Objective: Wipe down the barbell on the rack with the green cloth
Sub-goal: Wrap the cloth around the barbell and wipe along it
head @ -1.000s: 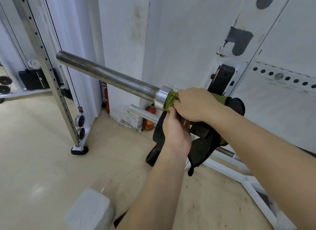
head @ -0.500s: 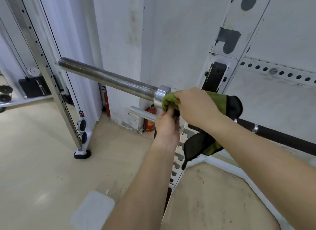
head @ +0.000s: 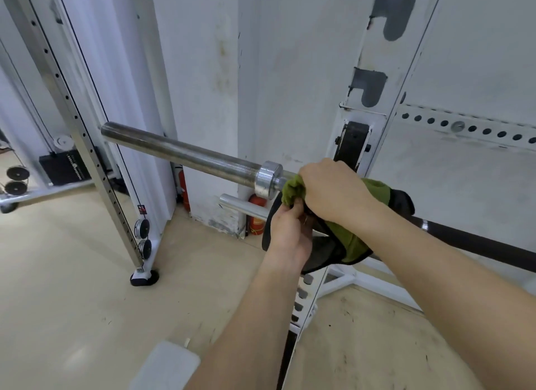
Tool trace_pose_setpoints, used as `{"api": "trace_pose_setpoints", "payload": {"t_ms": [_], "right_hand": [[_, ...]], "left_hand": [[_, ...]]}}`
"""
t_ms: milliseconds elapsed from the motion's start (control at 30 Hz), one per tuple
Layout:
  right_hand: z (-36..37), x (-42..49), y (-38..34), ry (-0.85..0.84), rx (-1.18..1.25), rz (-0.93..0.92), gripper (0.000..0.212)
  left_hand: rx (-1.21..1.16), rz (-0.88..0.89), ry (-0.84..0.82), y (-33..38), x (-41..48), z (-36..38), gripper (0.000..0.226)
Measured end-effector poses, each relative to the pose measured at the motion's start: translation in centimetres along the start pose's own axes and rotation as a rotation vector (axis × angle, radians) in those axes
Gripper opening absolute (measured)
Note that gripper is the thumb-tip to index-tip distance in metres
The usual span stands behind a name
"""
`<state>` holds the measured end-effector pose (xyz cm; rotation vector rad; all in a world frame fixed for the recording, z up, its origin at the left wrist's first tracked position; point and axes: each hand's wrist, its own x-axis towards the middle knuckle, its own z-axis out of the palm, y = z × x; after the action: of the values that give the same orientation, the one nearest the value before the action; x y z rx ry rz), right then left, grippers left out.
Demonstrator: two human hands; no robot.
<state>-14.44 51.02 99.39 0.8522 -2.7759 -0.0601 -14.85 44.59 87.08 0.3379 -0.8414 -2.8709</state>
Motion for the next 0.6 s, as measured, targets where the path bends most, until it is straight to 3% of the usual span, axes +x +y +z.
{"api": "trace_pose_setpoints", "payload": {"t_ms": [167, 300, 433, 500, 600], "right_hand": [[1.7, 2.3, -0.5, 0.051, 0.199, -0.079, 0.023], [1.8, 1.4, 0.5, 0.036, 0.079, -0.060, 0.018], [1.4, -0.5, 1.4, 0.027, 0.046, 0.035, 0.017], [0.9, 0.0, 0.1, 0.021, 0.029, 0.049, 0.008], [0.9, 1.7, -2.3, 0.075, 0.137, 0.043, 0.014]], "left_hand": [[-0.253, 0.086, -0.089, 0.1, 0.6, -0.2, 0.043], [-0.069, 0.103, -0.017, -0.9, -0.1, 0.6, 0.030], [0.168, 0.106, -0.063, -0.8, -1.7, -0.3, 0.021], [0.155, 0.086, -0.003, 0.7, -1.8, -0.2, 0.018], [-0.068, 0.042, 0.099, 2.2, -0.9, 0.4, 0.025]]}}
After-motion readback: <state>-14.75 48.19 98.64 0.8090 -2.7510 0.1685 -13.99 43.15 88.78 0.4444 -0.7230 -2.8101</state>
